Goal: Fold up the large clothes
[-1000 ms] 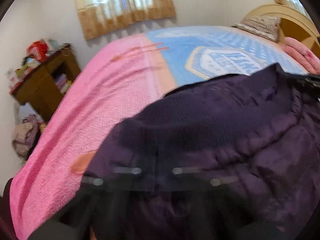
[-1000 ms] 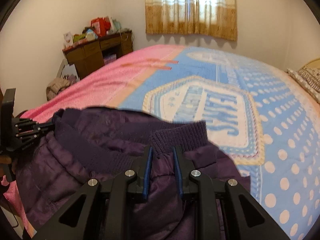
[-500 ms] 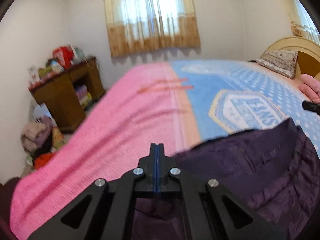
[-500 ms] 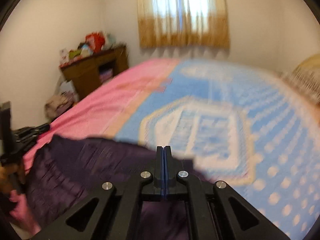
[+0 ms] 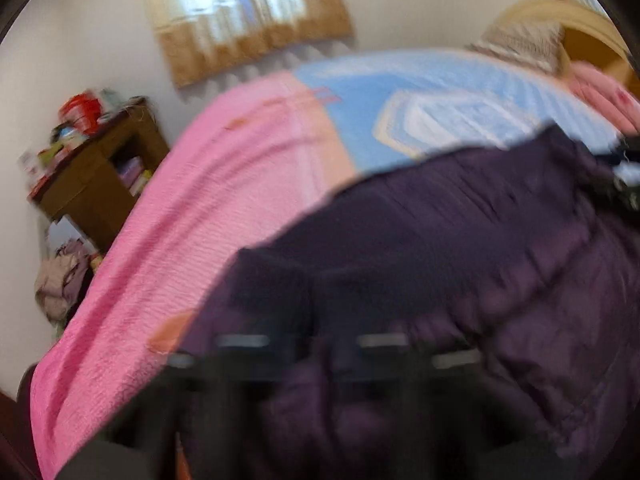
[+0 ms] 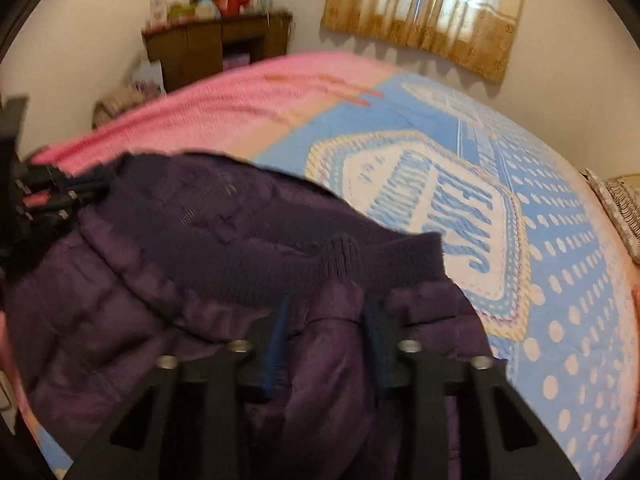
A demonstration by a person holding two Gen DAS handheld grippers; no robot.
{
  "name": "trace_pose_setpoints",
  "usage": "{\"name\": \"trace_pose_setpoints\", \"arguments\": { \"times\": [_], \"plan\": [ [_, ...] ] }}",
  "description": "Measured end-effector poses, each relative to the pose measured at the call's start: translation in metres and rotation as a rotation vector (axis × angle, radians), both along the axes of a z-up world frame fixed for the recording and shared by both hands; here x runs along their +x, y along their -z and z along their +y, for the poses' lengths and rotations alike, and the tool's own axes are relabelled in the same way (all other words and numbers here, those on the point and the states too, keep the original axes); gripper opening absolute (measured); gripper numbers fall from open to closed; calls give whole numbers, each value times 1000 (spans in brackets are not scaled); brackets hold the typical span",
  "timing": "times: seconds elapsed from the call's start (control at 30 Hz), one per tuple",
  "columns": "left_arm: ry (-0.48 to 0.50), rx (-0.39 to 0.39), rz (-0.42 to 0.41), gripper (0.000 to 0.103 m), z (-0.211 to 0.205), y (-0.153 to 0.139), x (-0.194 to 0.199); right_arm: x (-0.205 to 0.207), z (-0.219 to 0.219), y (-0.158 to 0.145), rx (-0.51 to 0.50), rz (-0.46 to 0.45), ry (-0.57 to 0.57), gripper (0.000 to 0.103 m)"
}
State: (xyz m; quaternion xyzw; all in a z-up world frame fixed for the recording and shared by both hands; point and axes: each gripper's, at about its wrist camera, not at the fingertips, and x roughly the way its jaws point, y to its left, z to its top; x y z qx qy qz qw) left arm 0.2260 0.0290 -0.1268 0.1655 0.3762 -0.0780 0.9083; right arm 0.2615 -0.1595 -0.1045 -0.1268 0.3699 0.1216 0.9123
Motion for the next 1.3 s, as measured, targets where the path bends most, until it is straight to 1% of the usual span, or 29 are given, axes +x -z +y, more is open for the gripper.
{"name": "trace_pose_setpoints", "arguments": {
  "times": [0.03,0.1,0.13,0.17,0.2,0.23,0.27,0.3,0.37,0.4,0.47,0.53,0.57,0.63,0.67,0.77,0.87,0.93,1.17,1.3],
  "plan": [
    [-10,4,-44,1,-1,-5,-5,-7,-3,-12,27,-48,5,26],
    [-62,-56,-137,1,11,-29,-14,-18,-9,-37,84,-118,17,26],
    [-83,-97,-175,1,18,-42,-16,-19,-9,-46,81,-146,24,26],
    [-89,-123,-194,1,22,-50,-16,-18,-8,-52,77,-165,30,26],
    [-90,-129,-214,1,22,-57,-15,-14,-9,-57,82,-180,41,26],
    [-96,-115,-239,1,20,-63,-12,-8,-11,-60,90,-187,61,26],
    [-103,-102,-262,1,17,-66,-8,0,-12,-59,96,-183,83,26],
    [-110,-94,-265,1,14,-66,0,8,-12,-56,96,-173,96,26],
    [-127,-72,-260,1,9,-60,18,27,-13,-39,93,-140,133,26],
    [-141,-26,-246,1,4,-49,33,39,-14,-24,90,-102,151,26],
    [-186,36,-225,0,4,-29,51,48,-17,-3,84,-61,169,26],
    [-217,44,-167,0,11,-8,67,55,-19,18,59,-34,175,26],
    [-247,29,-141,0,18,2,73,55,-19,24,50,-33,177,26],
    [-262,9,-123,0,22,8,75,60,-17,34,30,-15,183,26],
    [-262,27,-130,0,19,9,75,63,-16,39,18,-9,188,27],
    [-257,127,-144,0,2,16,79,72,-16,48,2,19,208,27],
    [-261,202,-112,0,-9,26,90,74,-17,53,9,37,212,28],
    [-260,233,-96,0,-12,31,92,75,-19,54,22,44,208,28],
    [-273,263,-107,0,-15,31,88,76,-21,56,35,54,199,29],
    [-273,265,-107,0,-15,31,87,76,-19,56,22,55,194,29]
  ]
}}
